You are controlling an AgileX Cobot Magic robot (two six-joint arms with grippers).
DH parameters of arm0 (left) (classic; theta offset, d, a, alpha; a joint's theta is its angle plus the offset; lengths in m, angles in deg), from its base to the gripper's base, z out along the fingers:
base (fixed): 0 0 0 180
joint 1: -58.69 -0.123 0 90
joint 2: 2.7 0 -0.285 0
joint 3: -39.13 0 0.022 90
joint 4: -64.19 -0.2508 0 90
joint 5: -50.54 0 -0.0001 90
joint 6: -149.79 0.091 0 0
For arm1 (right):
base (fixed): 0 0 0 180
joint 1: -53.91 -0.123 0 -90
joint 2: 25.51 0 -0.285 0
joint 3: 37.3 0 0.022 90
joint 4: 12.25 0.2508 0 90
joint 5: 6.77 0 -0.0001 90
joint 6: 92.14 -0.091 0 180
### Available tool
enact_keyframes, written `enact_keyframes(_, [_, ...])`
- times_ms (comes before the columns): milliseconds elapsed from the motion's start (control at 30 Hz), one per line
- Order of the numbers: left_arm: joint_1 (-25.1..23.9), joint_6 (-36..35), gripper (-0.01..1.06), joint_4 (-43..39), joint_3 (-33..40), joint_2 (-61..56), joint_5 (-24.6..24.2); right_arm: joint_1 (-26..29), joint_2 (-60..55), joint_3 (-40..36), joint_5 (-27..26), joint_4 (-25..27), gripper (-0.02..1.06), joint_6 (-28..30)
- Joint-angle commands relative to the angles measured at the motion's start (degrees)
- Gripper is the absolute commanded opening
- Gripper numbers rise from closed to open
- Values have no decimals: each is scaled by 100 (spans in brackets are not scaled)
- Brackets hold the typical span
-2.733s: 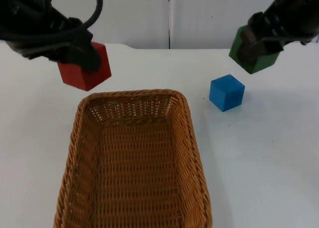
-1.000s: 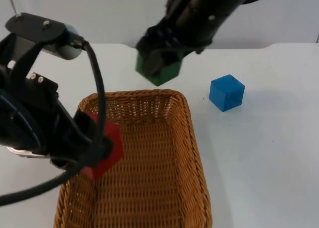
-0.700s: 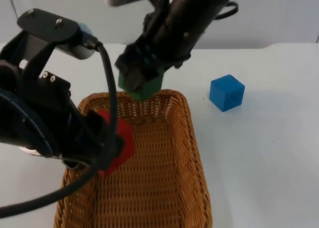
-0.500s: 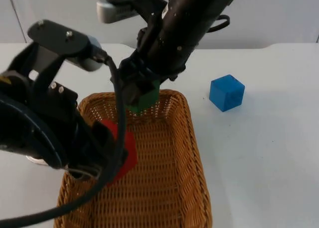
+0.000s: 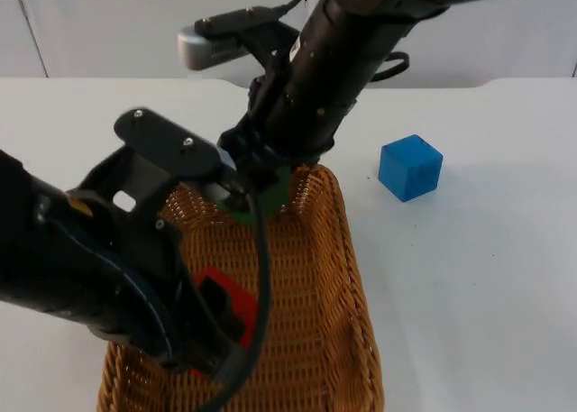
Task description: Pick up one cube with each hand and place exactly two cubes into the same basket, leaving the remaining cube outside.
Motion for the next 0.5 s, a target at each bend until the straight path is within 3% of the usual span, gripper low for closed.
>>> enact_keyframes(0, [41, 9, 0, -34, 21, 54, 179, -27, -57, 73, -98, 53, 0, 37])
enact_keyframes(467, [41, 21, 0, -85, 21, 709, 611, -27, -494, 73, -432, 60, 0, 37])
